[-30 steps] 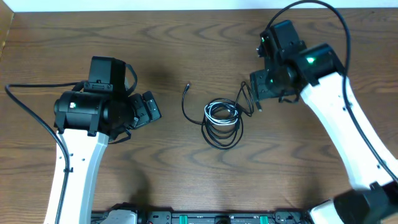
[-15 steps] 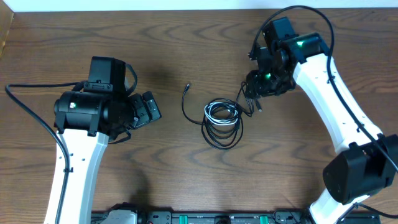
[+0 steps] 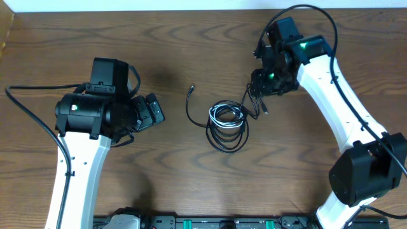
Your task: Untangle cables
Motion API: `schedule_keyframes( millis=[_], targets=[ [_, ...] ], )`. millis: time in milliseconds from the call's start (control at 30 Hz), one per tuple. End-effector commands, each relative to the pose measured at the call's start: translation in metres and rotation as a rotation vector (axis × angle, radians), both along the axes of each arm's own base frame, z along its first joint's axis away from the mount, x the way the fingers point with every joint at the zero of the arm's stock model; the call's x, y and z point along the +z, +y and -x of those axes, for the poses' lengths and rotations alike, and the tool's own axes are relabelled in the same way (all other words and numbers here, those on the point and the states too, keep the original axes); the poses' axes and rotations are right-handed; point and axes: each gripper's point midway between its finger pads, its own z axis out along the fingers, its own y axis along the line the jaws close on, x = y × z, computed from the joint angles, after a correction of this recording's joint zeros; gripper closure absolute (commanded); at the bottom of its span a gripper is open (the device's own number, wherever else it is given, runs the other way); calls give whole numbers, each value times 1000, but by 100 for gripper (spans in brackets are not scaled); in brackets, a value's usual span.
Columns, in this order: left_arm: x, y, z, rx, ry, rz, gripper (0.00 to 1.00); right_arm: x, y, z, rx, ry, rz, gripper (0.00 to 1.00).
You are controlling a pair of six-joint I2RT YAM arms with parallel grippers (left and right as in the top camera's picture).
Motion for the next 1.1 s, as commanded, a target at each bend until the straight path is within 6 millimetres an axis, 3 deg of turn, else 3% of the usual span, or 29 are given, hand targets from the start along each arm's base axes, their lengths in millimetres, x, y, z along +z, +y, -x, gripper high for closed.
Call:
schedule_keyframes(
  millis=[0,133,333,400,433,567,600,633,767,900,1067],
  targets=[
    [2,0,0,8,0,10,2,-23,-1,6,-34,40,22,61],
    [2,0,0,8,-1,10,2,-33,-4,3,-76,41,7,67],
    [2,0,0,8,-1,10,2,-34,-3,2,-73,38,2,79],
    [2,0,0,8,0,10,2,-34,-3,3,-73,38,2,88],
    [2,0,0,8,-1,10,2,-34,-3,3,-73,39,2,97],
    [2,0,0,8,-1,10,2,-25,-2,0,-98,26,-10,99],
    [2,0,0,8,-1,10,2,-15,1,-2,-94,10,-29,99],
    [2,0,0,8,-1,10,2,25,7,-10,-84,-62,-77,99],
    [2,0,0,8,-1,10,2,124,13,-22,-75,-266,-157,99],
    [2,0,0,8,-1,10,2,218,18,-13,-52,-474,-243,99],
    [2,0,0,8,-1,10,2,294,29,11,-9,-664,-348,99]
  ],
)
